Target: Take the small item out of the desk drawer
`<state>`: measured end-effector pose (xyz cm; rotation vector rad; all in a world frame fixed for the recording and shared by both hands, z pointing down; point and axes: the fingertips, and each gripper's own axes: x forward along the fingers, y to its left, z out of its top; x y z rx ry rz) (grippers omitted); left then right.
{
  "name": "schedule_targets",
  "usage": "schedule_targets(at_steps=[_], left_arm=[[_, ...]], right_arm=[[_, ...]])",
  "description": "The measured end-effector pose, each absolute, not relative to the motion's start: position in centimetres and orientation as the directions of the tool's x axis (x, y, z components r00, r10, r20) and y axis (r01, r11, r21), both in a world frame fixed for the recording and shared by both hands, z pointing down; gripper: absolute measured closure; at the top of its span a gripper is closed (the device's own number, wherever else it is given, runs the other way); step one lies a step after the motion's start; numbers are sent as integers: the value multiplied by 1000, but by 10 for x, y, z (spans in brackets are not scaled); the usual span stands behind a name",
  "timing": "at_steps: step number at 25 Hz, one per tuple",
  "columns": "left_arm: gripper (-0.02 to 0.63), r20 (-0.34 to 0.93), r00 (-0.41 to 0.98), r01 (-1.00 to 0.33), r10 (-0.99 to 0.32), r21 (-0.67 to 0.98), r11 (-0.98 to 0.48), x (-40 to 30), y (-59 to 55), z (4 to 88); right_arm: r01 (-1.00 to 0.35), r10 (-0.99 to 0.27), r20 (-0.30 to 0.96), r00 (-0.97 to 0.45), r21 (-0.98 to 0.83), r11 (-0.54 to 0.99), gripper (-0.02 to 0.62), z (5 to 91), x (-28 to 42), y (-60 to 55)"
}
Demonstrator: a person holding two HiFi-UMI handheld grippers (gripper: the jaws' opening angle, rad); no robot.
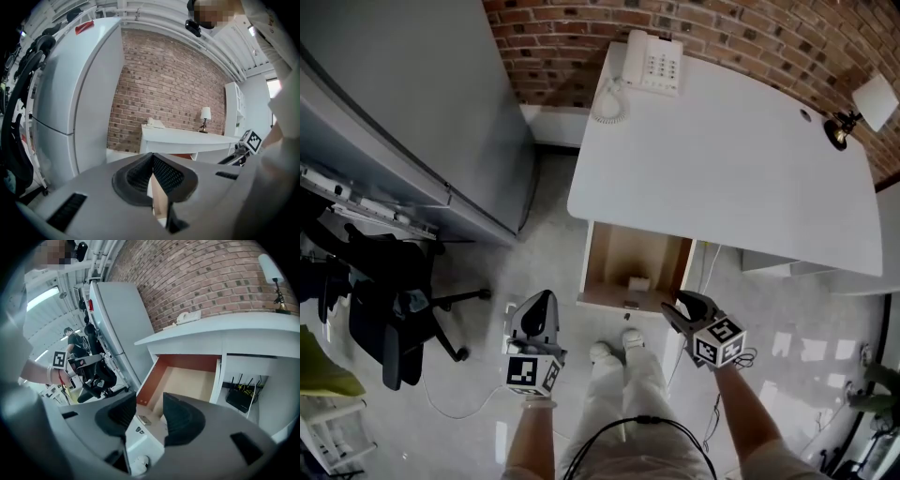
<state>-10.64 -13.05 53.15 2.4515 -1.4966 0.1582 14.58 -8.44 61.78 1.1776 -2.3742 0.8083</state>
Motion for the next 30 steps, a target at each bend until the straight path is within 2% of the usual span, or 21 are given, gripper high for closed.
schedule_targets(at_steps=[8, 14, 30], left_arm=[[601, 252, 431, -900, -866, 187, -394, -101, -137, 561], [601, 279, 405, -913, -871, 183, -366, -105, -138, 583], [601, 283, 379, -923, -881, 182, -339, -107, -153, 617]], right_arm=[[-727, -418, 670, -614, -272, 630, 408, 671, 127, -97], [-624, -265, 780, -566, -195, 757, 408, 714, 111, -103], [-470, -64, 911, -407, -149, 870, 390, 784, 104, -117]])
